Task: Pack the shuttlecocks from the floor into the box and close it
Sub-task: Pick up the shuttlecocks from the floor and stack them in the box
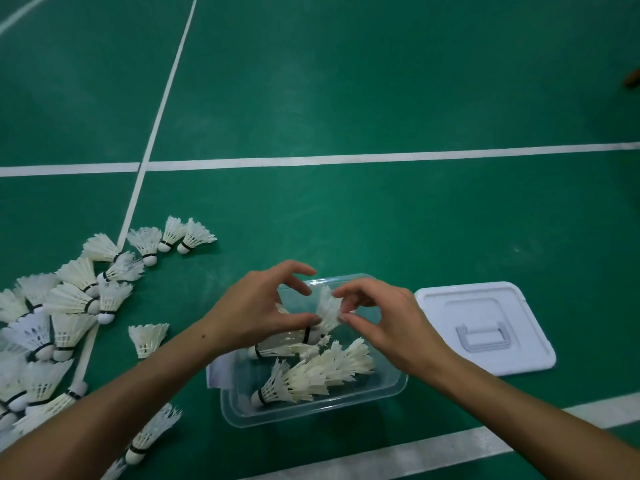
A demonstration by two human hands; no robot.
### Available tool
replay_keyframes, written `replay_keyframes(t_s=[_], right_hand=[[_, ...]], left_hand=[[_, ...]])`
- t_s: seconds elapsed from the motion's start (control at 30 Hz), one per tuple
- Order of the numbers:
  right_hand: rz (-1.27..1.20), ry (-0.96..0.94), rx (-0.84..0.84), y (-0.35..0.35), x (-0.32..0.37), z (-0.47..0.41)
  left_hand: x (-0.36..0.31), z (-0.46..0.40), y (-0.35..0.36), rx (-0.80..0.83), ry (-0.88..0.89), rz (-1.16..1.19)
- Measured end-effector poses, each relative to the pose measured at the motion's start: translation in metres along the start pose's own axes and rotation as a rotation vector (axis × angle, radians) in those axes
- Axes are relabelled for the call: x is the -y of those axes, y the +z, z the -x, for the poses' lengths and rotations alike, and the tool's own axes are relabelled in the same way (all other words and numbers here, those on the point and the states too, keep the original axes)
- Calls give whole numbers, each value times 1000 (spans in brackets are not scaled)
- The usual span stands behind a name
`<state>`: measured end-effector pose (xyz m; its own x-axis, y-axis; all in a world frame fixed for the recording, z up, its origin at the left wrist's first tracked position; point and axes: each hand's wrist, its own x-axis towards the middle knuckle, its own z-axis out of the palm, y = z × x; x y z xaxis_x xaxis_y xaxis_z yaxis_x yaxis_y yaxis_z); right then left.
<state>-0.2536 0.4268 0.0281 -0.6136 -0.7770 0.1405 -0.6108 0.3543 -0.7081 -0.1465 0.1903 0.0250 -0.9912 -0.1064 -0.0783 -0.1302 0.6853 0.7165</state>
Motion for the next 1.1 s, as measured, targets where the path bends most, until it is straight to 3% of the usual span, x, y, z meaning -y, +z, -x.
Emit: replay_keyframes(t_s=[0.1, 0.27, 0.47, 0.83, 1.1], right_hand=[[34, 77, -89, -1, -12, 6], [146, 174, -119, 3, -15, 10], [237, 217, -140, 11, -10, 13], [395, 251, -2, 53, -14, -1], [51, 460, 40, 68, -27, -5]], left_hand=[[7, -3, 9, 88, -39, -113], [14, -21, 34, 434, -76, -266], [19, -59, 61, 605, -130, -345], [20, -50, 59, 505, -145, -382], [22, -33, 53, 451, -130, -368]])
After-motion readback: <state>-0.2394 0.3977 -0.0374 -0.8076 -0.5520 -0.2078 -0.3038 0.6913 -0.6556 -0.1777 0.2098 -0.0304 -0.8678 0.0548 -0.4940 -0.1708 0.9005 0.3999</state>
